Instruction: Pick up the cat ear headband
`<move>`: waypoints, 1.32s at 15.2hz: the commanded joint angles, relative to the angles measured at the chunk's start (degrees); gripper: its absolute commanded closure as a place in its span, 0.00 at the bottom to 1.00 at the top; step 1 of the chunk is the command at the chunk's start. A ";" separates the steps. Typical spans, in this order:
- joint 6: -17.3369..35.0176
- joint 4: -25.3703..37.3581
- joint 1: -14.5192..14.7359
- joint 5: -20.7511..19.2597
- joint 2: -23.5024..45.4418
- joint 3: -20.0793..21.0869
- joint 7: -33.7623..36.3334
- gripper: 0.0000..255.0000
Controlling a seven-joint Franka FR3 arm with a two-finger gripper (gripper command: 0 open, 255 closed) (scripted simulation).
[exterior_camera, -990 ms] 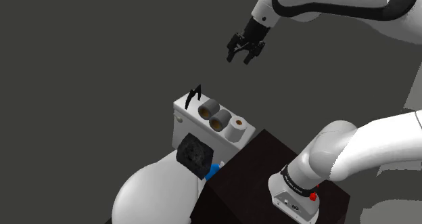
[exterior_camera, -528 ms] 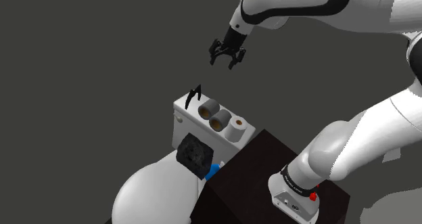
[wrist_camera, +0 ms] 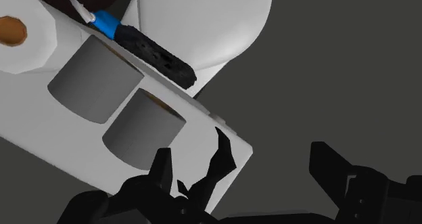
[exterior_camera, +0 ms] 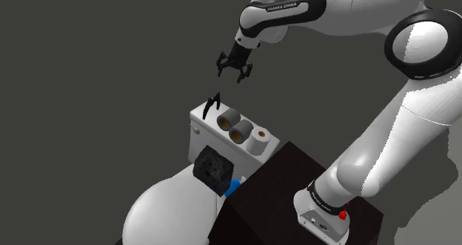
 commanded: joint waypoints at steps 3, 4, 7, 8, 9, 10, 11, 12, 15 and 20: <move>1.49 5.50 -0.63 2.43 8.80 -0.56 3.53 0.00; 1.70 6.99 -0.83 3.07 10.96 -0.69 4.36 0.00; 2.11 11.68 -1.52 5.01 17.43 -1.04 6.85 0.00; 2.17 13.32 -1.78 5.66 19.58 -1.14 7.68 0.00; 2.20 14.99 -2.05 6.32 21.74 -1.24 8.51 0.00; 2.20 16.70 -2.35 6.97 23.90 -1.32 9.35 0.00; 2.16 18.46 -2.66 7.61 26.06 -1.39 10.20 0.00; 2.10 20.25 -2.98 8.25 28.23 -1.45 11.06 0.00; 1.71 25.88 -4.03 10.11 34.77 -1.59 13.74 0.00; 3.38 27.46 -4.44 11.02 38.44 -1.33 13.72 0.00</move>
